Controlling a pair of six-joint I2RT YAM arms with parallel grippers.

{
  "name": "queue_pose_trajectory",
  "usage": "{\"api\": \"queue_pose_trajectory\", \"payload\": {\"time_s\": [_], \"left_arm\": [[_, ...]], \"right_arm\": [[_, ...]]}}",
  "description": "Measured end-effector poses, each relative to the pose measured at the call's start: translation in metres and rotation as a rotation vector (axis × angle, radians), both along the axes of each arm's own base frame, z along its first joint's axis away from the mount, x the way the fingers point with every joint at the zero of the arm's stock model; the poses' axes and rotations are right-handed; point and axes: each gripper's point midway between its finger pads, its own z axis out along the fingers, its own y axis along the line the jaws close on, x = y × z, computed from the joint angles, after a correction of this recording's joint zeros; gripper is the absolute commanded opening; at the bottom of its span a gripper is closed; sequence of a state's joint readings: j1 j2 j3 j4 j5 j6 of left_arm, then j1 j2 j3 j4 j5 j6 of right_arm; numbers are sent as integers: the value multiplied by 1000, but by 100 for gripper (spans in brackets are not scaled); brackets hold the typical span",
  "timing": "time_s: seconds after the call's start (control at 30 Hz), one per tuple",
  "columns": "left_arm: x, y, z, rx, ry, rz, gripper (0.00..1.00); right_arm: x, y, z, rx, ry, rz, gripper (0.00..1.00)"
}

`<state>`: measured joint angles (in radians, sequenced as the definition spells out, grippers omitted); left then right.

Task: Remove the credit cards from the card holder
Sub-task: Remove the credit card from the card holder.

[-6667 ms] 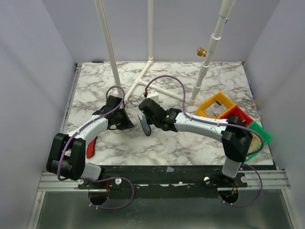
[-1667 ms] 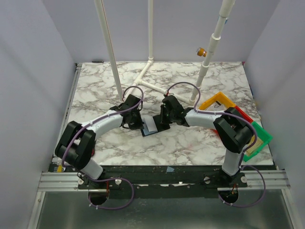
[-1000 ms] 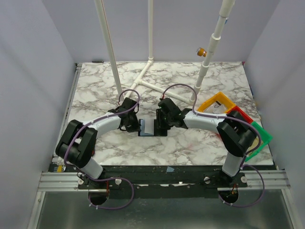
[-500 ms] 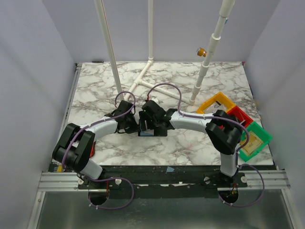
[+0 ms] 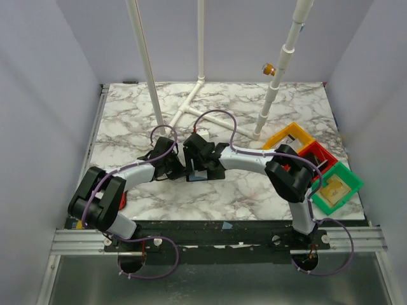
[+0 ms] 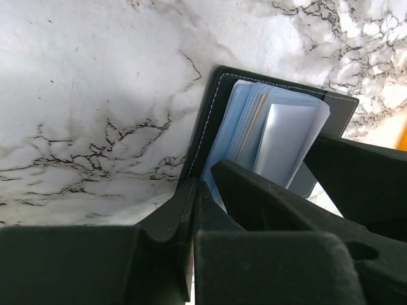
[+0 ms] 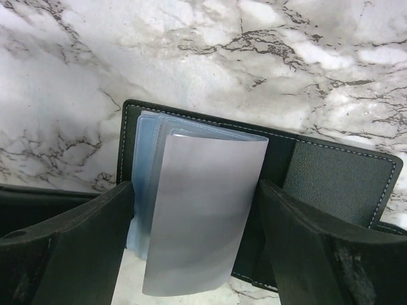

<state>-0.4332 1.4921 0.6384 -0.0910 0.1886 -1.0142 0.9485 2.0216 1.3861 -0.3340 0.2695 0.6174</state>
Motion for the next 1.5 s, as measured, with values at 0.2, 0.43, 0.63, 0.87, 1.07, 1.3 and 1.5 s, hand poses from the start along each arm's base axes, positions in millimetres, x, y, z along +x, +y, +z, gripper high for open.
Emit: {"api": "queue_pose_trajectory", "payload": {"time_s": [0.2,0.43,0.63,0.87,1.07,1.3,1.5], "left_arm": [[0,-1,0,-15,5,12,0],[0,-2,0,-24,10,20,0],[0,-2,0,-20,9,15,0],[-2,-2,1,2,19,-17,0],[-5,-2,2,37,37,-60,0],[-7,-4,4,67,54,-100,0],[-8,-5,2,78,68,-110,0]], "right_arm": [[4,-4,-4,-64,-39,-26,61],[5,-3,-3,-60,-46,-33,40],[4,-4,-2,-34,-35,-19,32],[0,-11,2,87,33,12,32],[-3,-18,4,203,102,38,32],[-8,-19,1,309,170,64,47],[-14,-21,9,372,210,80,51]]}}
